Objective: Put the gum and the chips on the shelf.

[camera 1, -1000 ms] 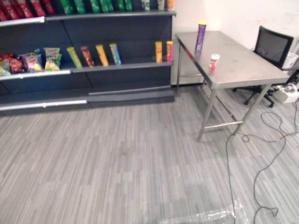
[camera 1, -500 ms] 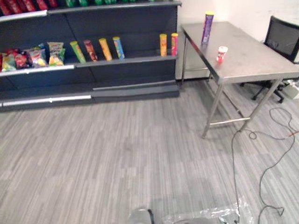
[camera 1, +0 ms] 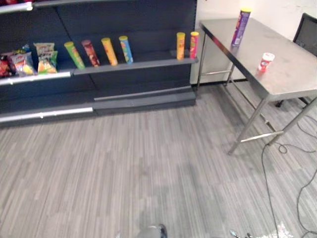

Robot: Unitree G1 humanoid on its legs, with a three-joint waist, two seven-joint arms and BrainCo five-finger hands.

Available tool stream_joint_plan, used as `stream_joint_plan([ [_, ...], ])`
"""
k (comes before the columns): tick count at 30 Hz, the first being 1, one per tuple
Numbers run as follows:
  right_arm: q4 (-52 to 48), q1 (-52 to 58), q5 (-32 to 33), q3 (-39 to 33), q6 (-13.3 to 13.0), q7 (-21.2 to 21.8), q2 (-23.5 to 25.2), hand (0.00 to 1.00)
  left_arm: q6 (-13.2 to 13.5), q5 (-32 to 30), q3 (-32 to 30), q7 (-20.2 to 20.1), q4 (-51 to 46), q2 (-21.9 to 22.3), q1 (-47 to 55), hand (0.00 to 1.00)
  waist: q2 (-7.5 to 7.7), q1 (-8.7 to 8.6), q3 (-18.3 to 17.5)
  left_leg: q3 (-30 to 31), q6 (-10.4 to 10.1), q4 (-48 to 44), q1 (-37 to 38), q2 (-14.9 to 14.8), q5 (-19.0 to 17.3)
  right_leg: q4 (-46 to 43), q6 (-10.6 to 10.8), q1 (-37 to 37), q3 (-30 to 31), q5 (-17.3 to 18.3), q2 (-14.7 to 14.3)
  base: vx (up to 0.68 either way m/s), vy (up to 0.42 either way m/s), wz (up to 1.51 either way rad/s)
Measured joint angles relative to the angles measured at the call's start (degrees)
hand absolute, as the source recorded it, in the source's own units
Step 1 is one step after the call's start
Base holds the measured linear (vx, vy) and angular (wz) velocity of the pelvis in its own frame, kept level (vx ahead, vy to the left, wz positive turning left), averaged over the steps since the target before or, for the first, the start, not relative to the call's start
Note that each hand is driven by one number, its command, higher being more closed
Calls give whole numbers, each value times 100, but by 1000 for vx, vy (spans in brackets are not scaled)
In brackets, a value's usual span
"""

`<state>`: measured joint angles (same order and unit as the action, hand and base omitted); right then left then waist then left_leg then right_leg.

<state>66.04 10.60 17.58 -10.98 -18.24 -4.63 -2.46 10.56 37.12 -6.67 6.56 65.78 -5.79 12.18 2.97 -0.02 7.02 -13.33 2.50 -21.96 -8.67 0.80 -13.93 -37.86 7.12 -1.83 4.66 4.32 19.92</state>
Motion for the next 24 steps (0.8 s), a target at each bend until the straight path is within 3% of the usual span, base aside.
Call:
stream_joint_plan([
  [1, -10, 35, 0, 1, -12, 3, -9, 0, 2, -49, 114, -3, 4, -27, 7, 0, -12, -21, -12, 3, 95, 156, 224, 124, -60, -701, -233, -347, -6, -690, 111, 298, 184, 9],
  [2, -9, 57, 3, 0, -12, 1, -10, 0, 5, -141, 142, -6, 0, -43, 8, 0, -23, -23, -14, 18, 133, 242, 361, 178, -86, -1003, -372, -505, -19, -1122, 177, 305, 135, 18],
  [3, -3, 82, 64, -25, -59, -11, -21, 0, 4, -326, 197, -10, -33, -69, 23, 0, -87, -92, 24, 98, 226, 368, 622, 224, -157, -1789, -520, -812, -140, -1158, 251, 301, 117, 20],
  [4, -12, 80, 70, 1, -78, -14, -26, 0, 6, -428, 197, -3, -34, -70, 36, 0, -79, -119, 20, 141, 251, 412, 743, 228, -180, -2152, -516, -953, -269, -906, 243, 285, 80, 22],
  [5, -35, 92, 124, 75, -123, -15, -33, 0, 12, -489, 201, 15, -34, -75, 58, 0, -92, -140, 27, 176, 261, 615, 1056, 215, -181, -2565, -540, -1192, -589, -336, 172, 279, 61, 9],
  [6, -31, 97, 162, 130, -177, -10, -54, 0, 17, -523, 234, 36, -42, -75, 54, 0, -113, -127, 40, 183, 257, 799, 1331, 150, -174, -2531, -510, -1362, -962, 160, -26, 286, 37, 2],
  [8, -46, 94, 295, 248, -291, 16, -91, 0, 32, -713, 273, 56, -39, -73, 41, 0, -172, -135, 75, 180, 246, 946, 1608, -40, -167, -1783, -479, -1514, -1423, 650, -504, 286, -48, -3],
  [9, -79, 100, 380, 255, -379, 29, -80, 0, 53, -789, 290, 92, -38, -66, 35, 0, -193, -143, 97, 192, 240, 1019, 1750, -155, -165, -1103, -469, -1599, -1625, 740, -789, 278, -96, 4],
  [11, -244, 216, 535, 249, -493, 32, 15, 0, 39, -833, 264, 181, -54, -41, 3, 0, -221, -164, 120, 292, 217, 1160, 2002, -290, -177, -76, -443, -1672, -1820, 712, -1025, 329, -136, 27],
  [13, -424, 332, 621, 247, -619, 38, 15, 0, 17, -847, 121, 282, -143, 95, -52, 0, -331, -167, 196, 400, -37, 1327, 2285, -493, -330, 881, -356, -1726, -1912, 556, -1156, 404, -186, 38],
  [15, -481, 362, 611, 285, -628, 14, 28, 0, 12, -853, -32, 323, -212, 140, -18, 0, -303, -148, 222, 488, -411, 1383, 2505, -640, -725, 1898, -289, -1759, -1782, 37, -1151, 464, -263, 36],
  [17, -483, 389, 605, 295, -602, 11, -4, 0, -2, -855, -118, 337, -206, 198, -25, 0, -279, -144, 206, 530, -501, 1372, 2672, -724, -837, 1632, -410, -1783, -1857, -478, -1070, 509, -299, 27],
  [18, -540, 342, 598, 298, -551, -40, -141, 0, -53, -857, -229, 342, -257, 393, -38, 0, -522, -148, 168, 585, -653, 1161, 2689, -951, -617, 1241, -649, -1789, -2051, -70, -1195, 468, -285, 19],
  [21, -663, 284, 598, 337, -468, -143, -172, 0, -62, -857, -371, 356, -304, 483, -101, 0, -547, -146, 170, 592, -839, 816, 2667, -1085, -132, 920, -835, -1686, -2122, 338, -1265, 456, -282, 2],
  [23, -670, 267, 589, 424, -455, -170, -210, 0, -53, -858, -556, 331, -325, 561, -137, 0, -528, -145, 172, 613, -880, 55, 2530, -1242, 226, 867, -877, -1416, -2123, 656, -1405, 460, -271, -12],
  [24, -687, 262, 570, 479, -407, -174, -235, 0, -1, -859, -671, 318, -391, 588, -159, 0, -558, -149, 150, 652, -924, -785, 2193, -1369, 520, 883, -874, -1267, -2121, 830, -1488, 230, -137, -11],
])
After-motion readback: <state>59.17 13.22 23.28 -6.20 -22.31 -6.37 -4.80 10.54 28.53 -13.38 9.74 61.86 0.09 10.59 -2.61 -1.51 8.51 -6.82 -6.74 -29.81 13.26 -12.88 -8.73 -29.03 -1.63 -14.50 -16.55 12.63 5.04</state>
